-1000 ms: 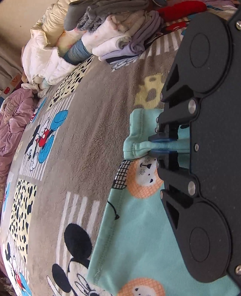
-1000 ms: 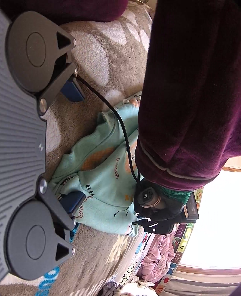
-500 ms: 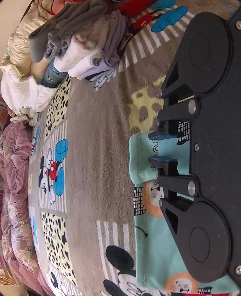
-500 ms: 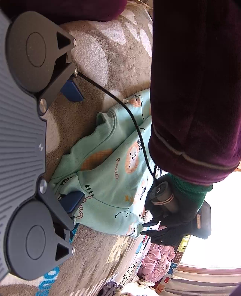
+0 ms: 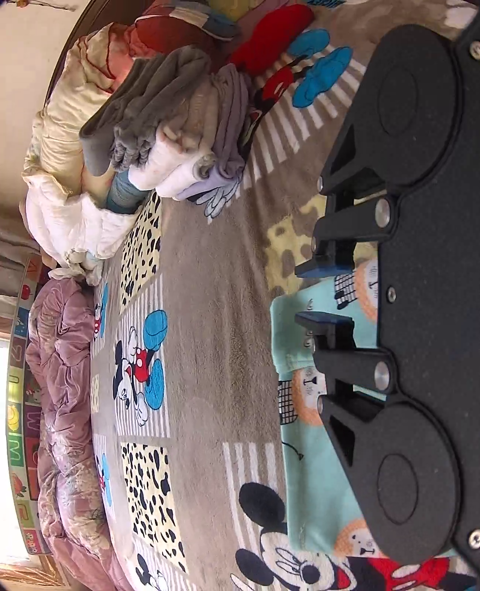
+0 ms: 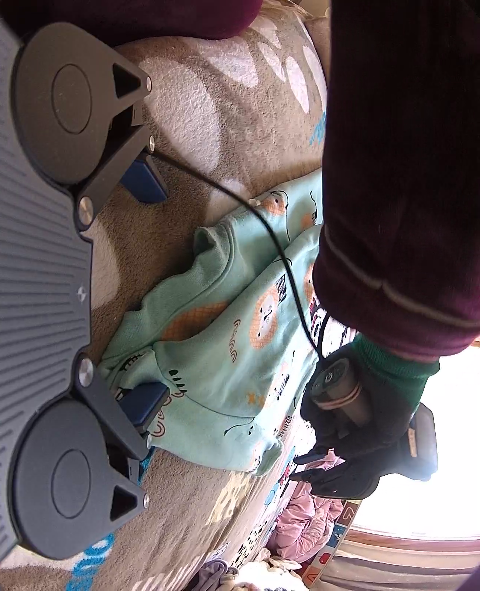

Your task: Fold clothes

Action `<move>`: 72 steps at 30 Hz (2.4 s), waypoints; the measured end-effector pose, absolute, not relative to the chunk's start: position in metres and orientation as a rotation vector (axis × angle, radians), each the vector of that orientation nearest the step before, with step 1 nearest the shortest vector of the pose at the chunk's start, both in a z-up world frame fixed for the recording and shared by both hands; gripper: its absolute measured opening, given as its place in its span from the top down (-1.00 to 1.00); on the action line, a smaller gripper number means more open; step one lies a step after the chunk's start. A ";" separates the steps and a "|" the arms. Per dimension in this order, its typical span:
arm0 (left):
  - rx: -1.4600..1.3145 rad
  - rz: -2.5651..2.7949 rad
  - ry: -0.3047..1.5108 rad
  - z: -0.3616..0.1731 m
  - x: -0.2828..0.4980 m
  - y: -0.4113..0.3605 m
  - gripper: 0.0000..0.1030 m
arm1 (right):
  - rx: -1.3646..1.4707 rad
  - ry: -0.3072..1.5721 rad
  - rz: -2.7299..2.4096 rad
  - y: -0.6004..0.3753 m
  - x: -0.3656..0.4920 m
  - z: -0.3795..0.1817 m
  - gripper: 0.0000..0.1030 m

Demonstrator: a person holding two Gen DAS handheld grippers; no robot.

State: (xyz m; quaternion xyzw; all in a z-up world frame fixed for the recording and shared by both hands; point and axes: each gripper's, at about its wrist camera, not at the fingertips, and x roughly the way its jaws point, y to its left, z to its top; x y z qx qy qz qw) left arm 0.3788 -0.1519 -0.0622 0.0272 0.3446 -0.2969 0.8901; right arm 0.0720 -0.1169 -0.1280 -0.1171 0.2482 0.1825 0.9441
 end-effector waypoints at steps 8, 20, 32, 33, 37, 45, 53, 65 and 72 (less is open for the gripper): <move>0.250 -0.529 0.828 -0.118 0.389 -0.182 0.66 | -0.246 0.498 0.364 -0.117 0.072 -0.129 -1.00; -0.146 -0.366 0.631 -0.037 0.254 -0.053 0.16 | -0.239 0.420 0.371 -0.123 0.058 -0.128 -1.00; -0.739 -0.144 0.614 -0.093 0.170 0.090 0.12 | -0.253 0.313 0.340 -0.150 0.014 -0.086 -0.95; -0.752 -0.145 0.610 -0.096 0.171 0.091 0.11 | -0.263 0.308 0.337 -0.151 0.015 -0.086 -0.95; -0.779 -0.149 0.588 -0.105 0.184 0.093 0.11 | -0.308 0.307 0.346 -0.148 0.021 -0.089 -0.94; -0.680 -0.080 0.578 -0.114 0.216 0.092 0.28 | -0.248 0.369 0.362 -0.158 0.049 -0.112 -0.86; -0.587 -0.129 0.496 -0.101 0.209 0.083 0.94 | -0.208 0.404 0.389 -0.157 0.066 -0.121 -0.74; -0.563 -0.242 0.408 -0.043 0.222 0.033 0.97 | -0.216 0.458 0.418 -0.154 0.066 -0.123 -0.79; -0.524 -0.319 0.424 -0.015 0.260 -0.007 0.97 | -0.201 0.475 0.433 -0.156 0.068 -0.122 -0.82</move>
